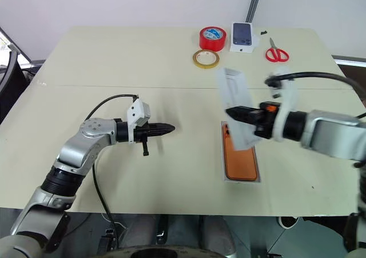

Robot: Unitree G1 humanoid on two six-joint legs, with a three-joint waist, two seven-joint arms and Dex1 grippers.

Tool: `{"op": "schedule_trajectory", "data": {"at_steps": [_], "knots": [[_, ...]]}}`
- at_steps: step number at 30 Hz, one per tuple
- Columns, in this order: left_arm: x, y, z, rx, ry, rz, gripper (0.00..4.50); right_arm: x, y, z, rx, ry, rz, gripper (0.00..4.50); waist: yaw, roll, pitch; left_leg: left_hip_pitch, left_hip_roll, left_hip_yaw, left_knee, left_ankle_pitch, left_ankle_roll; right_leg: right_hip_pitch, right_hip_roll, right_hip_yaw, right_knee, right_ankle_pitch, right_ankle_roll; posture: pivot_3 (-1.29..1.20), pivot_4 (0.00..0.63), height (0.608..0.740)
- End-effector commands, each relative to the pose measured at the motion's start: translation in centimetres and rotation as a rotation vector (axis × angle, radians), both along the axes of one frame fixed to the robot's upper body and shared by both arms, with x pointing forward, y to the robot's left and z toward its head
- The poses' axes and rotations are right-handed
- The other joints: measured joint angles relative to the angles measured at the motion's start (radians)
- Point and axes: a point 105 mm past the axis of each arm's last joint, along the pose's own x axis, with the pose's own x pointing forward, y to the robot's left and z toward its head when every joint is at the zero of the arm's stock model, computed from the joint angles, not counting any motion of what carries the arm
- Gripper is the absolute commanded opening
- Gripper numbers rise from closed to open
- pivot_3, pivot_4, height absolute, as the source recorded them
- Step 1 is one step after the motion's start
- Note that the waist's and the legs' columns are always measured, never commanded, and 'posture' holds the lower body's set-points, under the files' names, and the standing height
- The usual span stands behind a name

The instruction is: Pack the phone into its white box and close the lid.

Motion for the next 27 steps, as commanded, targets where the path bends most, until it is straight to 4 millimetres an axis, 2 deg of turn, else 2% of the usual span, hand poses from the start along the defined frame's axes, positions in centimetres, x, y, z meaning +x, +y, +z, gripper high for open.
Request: {"op": "schedule_trajectory", "data": {"at_steps": [1, 3, 6, 10, 14, 15, 16, 17, 22, 27], "knots": [[0.4, -0.3, 2.3, -0.069, -0.075, -0.012, 0.00, -0.7, 4.0, -0.3, 0.218, 0.038, -0.085, 0.02, 0.001, 0.001, 0.000, 0.000, 0.001, 0.000, 0.000, 0.000, 0.000, 0.000, 0.000, 0.000, 0.000, 0.000, 0.000, 0.00, 0.150, 0.740], [0.2, -0.4, 3.1, -0.102, -0.084, -0.028, 0.00, -1.7, 5.6, -1.4, 0.295, 0.127, -0.145, 0.02, 0.002, 0.001, 0.000, -0.002, 0.000, 0.000, -0.001, 0.000, 0.000, -0.003, 0.000, 0.000, 0.001, 0.000, 0.000, 0.00, 0.150, 0.740], [-0.2, -0.6, 3.5, -0.118, -0.088, -0.048, 0.00, -2.9, 6.5, -2.9, 0.331, 0.240, -0.209, 0.02, -0.001, 0.001, 0.000, -0.006, 0.000, 0.000, 0.001, 0.000, -0.001, -0.006, -0.001, 0.000, 0.001, 0.000, 0.000, 0.00, 0.150, 0.740], [-0.8, -0.9, 2.9, -0.083, -0.085, -0.075, 0.00, -4.1, 4.8, -5.9, 0.214, 0.299, -0.213, 0.02, 0.003, 0.001, 0.000, -0.004, -0.001, 0.000, 0.001, 0.001, -0.001, -0.004, -0.001, 0.000, 0.001, 0.000, 0.000, 0.00, 0.150, 0.740], [-1.3, -1.7, 2.2, -0.057, -0.076, -0.109, 0.00, -4.0, 2.8, -7.0, 0.141, 0.299, -0.193, 0.02, 0.001, 0.001, 0.000, 0.000, -0.001, 0.000, 0.000, 0.000, 0.000, 0.000, -0.001, 0.000, 0.000, 0.000, 0.000, 0.00, 0.150, 0.740], [-1.5, -2.1, 1.9, -0.049, -0.070, -0.124, 0.00, -3.9, 2.2, -7.2, 0.122, 0.295, -0.184, 0.60, 0.001, 0.002, 0.000, 0.000, 0.000, 0.000, 0.000, 0.000, 0.000, 0.000, 0.000, 0.000, 0.000, 0.000, 0.000, 0.00, 0.150, 0.740], [-1.6, -2.4, 1.8, -0.044, -0.066, -0.133, 0.00, -3.8, 1.9, -7.2, 0.108, 0.293, -0.174, 0.85, 0.001, 0.002, 0.000, 0.000, 0.000, 0.000, 0.000, 0.000, 0.000, 0.000, 0.000, 0.000, 0.000, 0.000, 0.000, 0.00, 0.150, 0.740], [-1.9, -2.8, 1.6, -0.039, -0.062, -0.148, 0.00, -3.8, 1.6, -7.3, 0.097, 0.290, -0.163, 1.31, 0.002, 0.002, 0.000, 0.000, 0.000, 0.000, 0.000, 0.000, 0.000, 0.000, 0.000, 0.000, 0.000, 0.000, 0.000, 0.00, 0.150, 0.740], [-3.0, -5.1, 0.7, -0.028, -0.049, -0.209, 0.00, -3.1, 0.2, -7.1, 0.038, 0.275, -0.142, 3.92, 0.006, 0.002, 0.000, 0.000, -0.001, 0.000, 0.000, 0.000, 0.000, 0.000, -0.001, 0.000, 0.000, 0.000, 0.000, 0.00, 0.150, 0.740], [-3.6, -6.9, 0.2, -0.029, -0.032, -0.256, 0.00, -1.9, -2.3, -5.1, -0.078, 0.208, -0.114, 3.92, 0.008, 0.002, 0.000, 0.000, -0.001, 0.000, 0.000, 0.000, 0.000, 0.000, -0.001, 0.000, -0.001, 0.000, 0.000, 0.00, 0.150, 0.740]]}}
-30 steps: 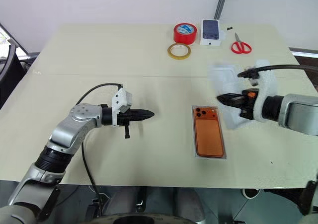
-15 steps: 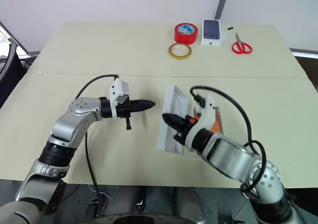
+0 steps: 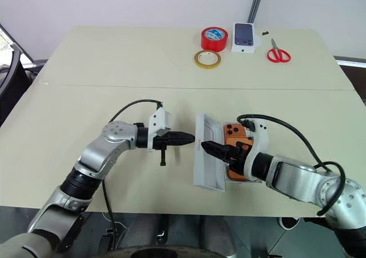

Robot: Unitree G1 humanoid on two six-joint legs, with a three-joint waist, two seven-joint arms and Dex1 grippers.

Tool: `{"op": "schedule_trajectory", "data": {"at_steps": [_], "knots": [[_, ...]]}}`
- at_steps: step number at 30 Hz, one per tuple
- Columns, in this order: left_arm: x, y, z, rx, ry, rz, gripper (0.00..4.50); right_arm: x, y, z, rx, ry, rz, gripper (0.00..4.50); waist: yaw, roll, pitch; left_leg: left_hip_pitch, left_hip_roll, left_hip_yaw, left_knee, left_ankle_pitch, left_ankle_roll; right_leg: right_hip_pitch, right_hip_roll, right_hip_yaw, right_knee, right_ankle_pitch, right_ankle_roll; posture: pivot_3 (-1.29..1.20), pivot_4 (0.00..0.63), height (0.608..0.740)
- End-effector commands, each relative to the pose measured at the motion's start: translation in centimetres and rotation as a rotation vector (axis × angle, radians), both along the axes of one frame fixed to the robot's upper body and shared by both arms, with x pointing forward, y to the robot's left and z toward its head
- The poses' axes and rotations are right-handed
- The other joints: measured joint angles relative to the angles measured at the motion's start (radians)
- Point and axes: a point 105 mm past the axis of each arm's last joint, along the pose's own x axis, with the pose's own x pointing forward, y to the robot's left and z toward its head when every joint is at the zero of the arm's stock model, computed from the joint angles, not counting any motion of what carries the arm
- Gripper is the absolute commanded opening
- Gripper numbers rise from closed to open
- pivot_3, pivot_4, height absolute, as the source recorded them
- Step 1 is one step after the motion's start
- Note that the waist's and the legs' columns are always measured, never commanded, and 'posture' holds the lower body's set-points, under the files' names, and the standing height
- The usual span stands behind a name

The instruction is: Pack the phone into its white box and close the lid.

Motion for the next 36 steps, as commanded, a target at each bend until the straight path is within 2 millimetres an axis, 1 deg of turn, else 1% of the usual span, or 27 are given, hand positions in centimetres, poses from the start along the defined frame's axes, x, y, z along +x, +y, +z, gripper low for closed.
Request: {"op": "schedule_trajectory", "data": {"at_steps": [1, 2, 4, 7, 8, 9, 10, 14, 15, 16, 18, 20, 23, 26, 28, 30, 32, 34, 36], "knots": [[-0.4, -1.5, 0.6, -0.001, -0.031, -0.044, 0.00, 1.2, -2.4, 2.7, -0.078, -0.077, 0.000, 3.92, 0.001, 0.000, 0.000, 0.000, 0.000, 0.000, 0.000, 0.000, 0.000, 0.000, 0.000, 0.000, 0.000, 0.000, 0.000, 0.00, 0.150, 0.740], [-0.5, -1.9, 0.6, -0.002, -0.030, -0.049, 0.00, 1.5, -3.1, 3.3, -0.110, -0.087, -0.003, 3.92, 0.001, 0.001, 0.000, 0.000, 0.000, 0.000, 0.000, 0.000, 0.000, 0.000, 0.000, 0.000, 0.000, 0.000, 0.000, 0.00, 0.150, 0.740], [-0.5, -3.1, 0.8, -0.009, -0.034, -0.060, 0.00, 1.9, -4.8, 4.6, -0.226, -0.102, -0.022, 3.92, 0.004, 0.001, 0.000, 0.000, 0.000, 0.000, 0.000, 0.000, 0.000, 0.000, 0.000, 0.000, 0.000, 0.000, 0.000, 0.00, 0.150, 0.740], [-0.3, -4.7, 0.7, -0.017, -0.028, -0.063, 0.00, 2.5, -6.9, 5.5, -0.352, -0.139, -0.052, 3.92, 0.003, 0.000, 0.000, 0.000, 0.000, 0.000, 0.000, 0.000, 0.000, 0.000, 0.000, 0.000, -0.001, 0.000, 0.000, 0.00, 0.150, 0.740], [-0.3, -5.2, 0.6, -0.014, -0.025, -0.069, 0.00, 2.6, -7.6, 5.4, -0.429, -0.164, -0.054, 3.69, 0.003, 0.000, 0.000, -0.001, 0.000, 0.000, 0.000, 0.000, 0.001, 0.000, 0.000, 0.000, -0.001, 0.000, 0.000, 0.00, 0.150, 0.740], [-0.4, -5.6, 0.5, -0.011, -0.024, -0.073, 0.00, 2.7, -8.2, 5.4, -0.481, -0.183, -0.053, 3.41, 0.003, 0.000, 0.000, -0.001, 0.000, 0.000, 0.000, 0.000, 0.001, 0.000, 0.000, 0.000, -0.001, 0.000, 0.000, 0.00, 0.150, 0.740], [-0.5, -6.1, 0.3, -0.003, -0.028, -0.077, 0.00, 2.8, -8.8, 5.3, -0.515, -0.192, -0.054, 3.02, 0.003, 0.000, 0.000, -0.001, 0.000, 0.000, 0.000, 0.000, 0.001, 0.000, 0.000, 0.000, -0.001, 0.000, 0.000, 0.00, 0.150, 0.740], [-0.7, -7.4, -0.2, 0.007, -0.029, -0.081, 0.00, 2.9, -10.6, 5.3, -0.645, -0.245, -0.037, 1.01, 0.002, 0.001, 0.000, -0.001, 0.000, 0.000, 0.000, 0.000, 0.001, -0.001, 0.000, 0.000, -0.001, 0.000, 0.000, 0.00, 0.150, 0.740], [-0.5, -7.7, -0.2, 0.004, -0.022, -0.072, 0.00, 2.9, -10.8, 5.3, -0.676, -0.257, -0.022, 0.39, 0.002, 0.001, 0.000, -0.001, 0.000, 0.000, 0.000, 0.000, 0.001, 0.000, 0.000, 0.000, -0.001, 0.000, 0.000, 0.00, 0.150, 0.740], [-0.4, -7.9, -0.1, -0.003, -0.016, -0.065, 0.00, 2.8, -10.8, 5.3, -0.701, -0.269, -0.003, 0.11, 0.002, 0.001, 0.000, -0.001, 0.000, 0.000, 0.000, 0.000, 0.001, -0.001, 0.001, 0.000, -0.001, 0.000, 0.000, 0.00, 0.150, 0.740], [-0.2, -8.0, 0.2, -0.024, 0.000, -0.051, 0.00, 2.5, -10.7, 5.0, -0.741, -0.286, 0.043, 0.11, 0.003, 0.001, 0.000, -0.001, 0.000, 0.000, 0.000, 0.000, 0.001, -0.001, 0.001, 0.000, -0.001, 0.000, 0.000, 0.00, 0.150, 0.740], [0.2, -7.8, 0.6, -0.049, 0.033, -0.028, 0.00, 2.4, -10.7, 4.5, -0.844, -0.321, 0.085, 0.11, 0.003, 0.001, 0.000, -0.001, 0.000, 0.000, 0.000, 0.000, 0.001, -0.001, 0.001, 0.000, -0.001, 0.000, 0.000, 0.00, 0.150, 0.740], [0.8, -6.8, 0.9, -0.051, 0.047, 0.004, 0.00, 2.1, -10.8, 3.2, -0.942, -0.335, 0.156, 0.11, 0.002, 0.001, 0.000, -0.001, 0.000, 0.000, 0.000, 0.000, 0.001, -0.001, 0.001, 0.000, -0.001, 0.000, 0.000, 0.00, 0.150, 0.740], [1.2, -4.8, 1.0, -0.026, 0.064, 0.020, 0.00, 1.4, -10.1, 2.1, -0.984, -0.355, 0.244, 0.11, 0.001, 0.001, 0.000, 0.000, 0.000, 0.000, 0.000, 0.000, 0.001, -0.001, 0.001, 0.000, 0.000, 0.000, 0.000, 0.00, 0.150, 0.740], [1.0, -3.2, 0.9, -0.003, 0.116, -0.001, 0.00, 1.0, -9.6, 1.4, -0.995, -0.364, 0.298, 0.11, 0.001, 0.002, 0.000, 0.000, 0.000, 0.000, 0.000, 0.000, 0.000, -0.001, 0.002, 0.000, 0.000, 0.000, 0.000, 0.00, 0.150, 0.740], [0.7, -2.0, 0.5, 0.031, 0.143, -0.017, 0.00, 0.7, -9.2, 0.9, -0.995, -0.369, 0.330, 0.11, 0.001, 0.002, 0.000, 0.000, 0.000, 0.000, 0.000, 0.000, 0.000, -0.001, 0.002, 0.000, 0.000, 0.000, 0.000, 0.00, 0.150, 0.740], [0.3, -1.2, -0.6, 0.099, 0.155, -0.031, 0.00, 0.6, -9.1, 0.6, -0.992, -0.371, 0.336, 0.11, 0.002, 0.002, 0.000, 0.000, 0.000, 0.000, 0.000, 0.000, 0.000, 0.000, 0.001, 0.000, 0.000, 0.000, 0.000, 0.00, 0.150, 0.740], [-0.5, -0.9, -1.5, 0.158, 0.170, -0.067, 0.00, 0.6, -8.9, 0.2, -0.989, -0.368, 0.345, 0.11, 0.005, 0.002, 0.000, 0.000, -0.001, 0.000, 0.000, 0.000, 0.000, 0.000, 0.001, 0.000, 0.000, 0.000, 0.000, 0.00, 0.150, 0.740], [-1.1, -1.2, -2.0, 0.183, 0.159, -0.097, 0.00, 0.4, -8.7, -0.1, -0.982, -0.363, 0.358, 0.11, 0.004, 0.001, 0.000, 0.000, -0.001, 0.000, 0.000, 0.000, 0.000, 0.000, 0.001, 0.000, -0.001, 0.000, 0.000, 0.00, 0.150, 0.740]]}}
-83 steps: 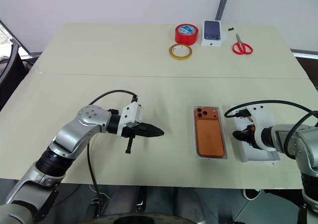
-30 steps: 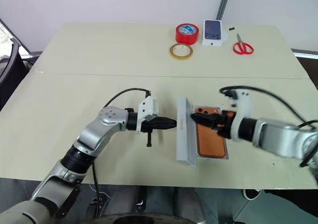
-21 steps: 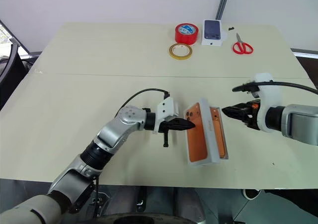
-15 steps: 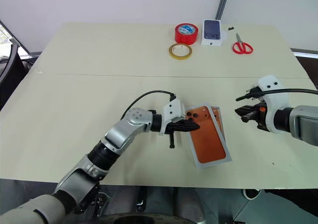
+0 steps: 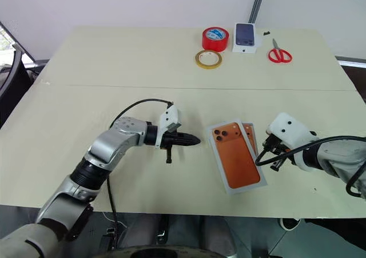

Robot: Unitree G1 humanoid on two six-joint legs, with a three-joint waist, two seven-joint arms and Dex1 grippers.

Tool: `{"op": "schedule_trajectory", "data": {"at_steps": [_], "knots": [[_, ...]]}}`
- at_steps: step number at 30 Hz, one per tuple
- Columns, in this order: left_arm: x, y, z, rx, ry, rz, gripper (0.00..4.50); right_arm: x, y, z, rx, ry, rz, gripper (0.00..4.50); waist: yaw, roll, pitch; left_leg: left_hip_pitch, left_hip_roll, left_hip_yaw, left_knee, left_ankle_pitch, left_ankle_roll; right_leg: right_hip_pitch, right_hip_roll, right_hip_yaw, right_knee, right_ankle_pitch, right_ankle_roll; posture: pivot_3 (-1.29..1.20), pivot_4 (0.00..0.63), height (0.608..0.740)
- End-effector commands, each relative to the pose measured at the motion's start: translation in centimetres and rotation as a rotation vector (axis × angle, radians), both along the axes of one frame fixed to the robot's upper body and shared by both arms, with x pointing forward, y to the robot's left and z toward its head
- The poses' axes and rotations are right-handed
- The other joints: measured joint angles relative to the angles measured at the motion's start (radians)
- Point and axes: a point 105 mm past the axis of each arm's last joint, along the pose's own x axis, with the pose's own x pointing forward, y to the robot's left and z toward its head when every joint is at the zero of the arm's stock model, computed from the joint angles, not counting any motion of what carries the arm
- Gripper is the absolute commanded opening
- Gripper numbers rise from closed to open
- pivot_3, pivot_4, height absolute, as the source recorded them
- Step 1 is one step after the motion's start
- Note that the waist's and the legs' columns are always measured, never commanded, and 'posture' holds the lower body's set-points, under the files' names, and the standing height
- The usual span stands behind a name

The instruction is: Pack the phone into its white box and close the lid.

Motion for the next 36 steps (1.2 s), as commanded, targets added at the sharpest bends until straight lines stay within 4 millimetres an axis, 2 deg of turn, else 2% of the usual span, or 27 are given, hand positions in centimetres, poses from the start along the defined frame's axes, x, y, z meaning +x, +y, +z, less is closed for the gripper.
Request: {"op": "schedule_trajectory", "data": {"at_steps": [1, 7, 13, 22, 36], "knots": [[-1.5, -1.4, 0.1, 0.014, -0.032, -0.093, 0.00, -0.1, 0.7, 0.2, -0.008, -0.016, 0.040, 0.11, 0.000, 0.000, 0.000, 0.000, 0.000, 0.000, 0.000, 0.000, 0.000, 0.000, 0.000, 0.000, 0.000, 0.000, 0.000, 0.00, 0.150, 0.740], [-0.8, -3.4, -1.6, 0.075, -0.089, -0.066, 0.00, -0.4, 1.5, -0.5, 0.004, -0.004, 0.057, 0.11, -0.002, 0.000, 0.000, 0.000, 0.000, 0.000, 0.000, 0.000, 0.000, 0.000, 0.000, 0.000, 0.000, 0.000, 0.000, 0.00, 0.150, 0.740], [-1.6, -5.6, -1.2, 0.023, -0.074, -0.093, 0.00, -0.4, 1.7, -0.7, 0.006, -0.001, 0.055, 0.11, -0.003, 0.000, 0.000, 0.000, 0.000, 0.000, 0.000, 0.000, 0.000, 0.000, 0.000, 0.000, 0.000, 0.000, 0.000, 0.00, 0.150, 0.740], [-0.1, -6.7, 0.6, -0.108, -0.010, 0.031, 0.00, -0.5, 1.5, -0.8, 0.002, 0.003, 0.047, 0.11, -0.002, 0.000, 0.000, 0.000, 0.000, 0.000, 0.000, 0.000, 0.000, 0.000, 0.000, 0.000, 0.000, 0.000, 0.000, 0.00, 0.150, 0.740], [0.0, -8.0, 1.0, -0.126, -0.010, 0.035, 0.00, 0.2, 0.1, -1.0, -0.003, -0.023, -0.032, 0.11, -0.001, 0.000, 0.000, 0.000, 0.000, 0.000, 0.000, 0.000, 0.000, 0.000, 0.000, 0.000, 0.001, 0.000, 0.000, 0.00, 0.150, 0.740]]}}
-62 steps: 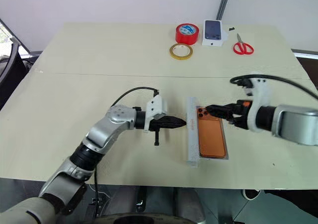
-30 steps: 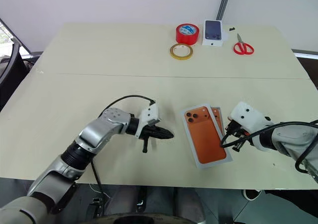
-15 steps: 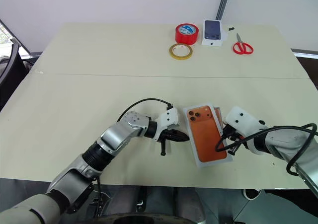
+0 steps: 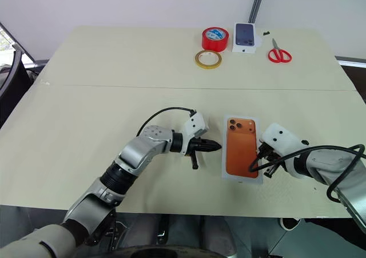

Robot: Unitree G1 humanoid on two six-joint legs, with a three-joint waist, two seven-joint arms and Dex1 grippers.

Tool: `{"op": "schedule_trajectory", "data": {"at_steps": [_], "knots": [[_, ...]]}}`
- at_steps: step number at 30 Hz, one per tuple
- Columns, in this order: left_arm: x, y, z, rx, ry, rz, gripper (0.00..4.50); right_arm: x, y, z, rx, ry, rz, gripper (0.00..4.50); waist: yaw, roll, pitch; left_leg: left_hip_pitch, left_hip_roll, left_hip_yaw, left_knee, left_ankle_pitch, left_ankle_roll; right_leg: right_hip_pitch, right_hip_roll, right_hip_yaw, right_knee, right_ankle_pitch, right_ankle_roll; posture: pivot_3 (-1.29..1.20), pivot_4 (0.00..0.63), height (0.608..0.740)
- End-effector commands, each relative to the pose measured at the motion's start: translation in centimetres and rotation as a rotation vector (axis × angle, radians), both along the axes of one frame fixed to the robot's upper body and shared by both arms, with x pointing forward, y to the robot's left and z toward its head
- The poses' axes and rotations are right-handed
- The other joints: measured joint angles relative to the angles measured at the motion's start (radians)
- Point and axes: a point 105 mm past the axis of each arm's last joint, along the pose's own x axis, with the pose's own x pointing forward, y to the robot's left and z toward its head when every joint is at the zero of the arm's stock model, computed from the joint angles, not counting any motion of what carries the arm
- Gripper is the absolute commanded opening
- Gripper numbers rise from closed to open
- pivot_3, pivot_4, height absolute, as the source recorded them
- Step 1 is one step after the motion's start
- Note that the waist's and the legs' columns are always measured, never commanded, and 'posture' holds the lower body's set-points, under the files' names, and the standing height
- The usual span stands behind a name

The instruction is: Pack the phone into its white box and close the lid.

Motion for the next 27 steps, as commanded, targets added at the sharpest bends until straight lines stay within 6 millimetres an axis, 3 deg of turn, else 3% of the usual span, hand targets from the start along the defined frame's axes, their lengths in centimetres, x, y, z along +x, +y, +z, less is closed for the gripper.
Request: {"op": "schedule_trajectory", "data": {"at_steps": [1, 27], "knots": [[-0.4, -1.6, 1.7, -0.048, -0.047, -0.050, 0.00, 0.6, -0.1, 1.2, 0.004, -0.059, -0.001, 0.11, 0.001, 0.000, 0.000, 0.000, 0.000, 0.000, 0.000, 0.000, 0.000, 0.000, 0.000, 0.000, 0.000, 0.000, 0.000, 0.00, 0.150, 0.740], [1.0, -0.6, 0.5, -0.005, -0.020, 0.011, 0.00, 1.1, -1.3, 0.5, -0.007, -0.068, -0.055, 0.11, 0.000, 0.001, 0.000, 0.000, 0.000, 0.000, 0.000, 0.000, 0.000, 0.000, 0.000, 0.000, 0.000, 0.000, 0.000, 0.00, 0.150, 0.740]]}}
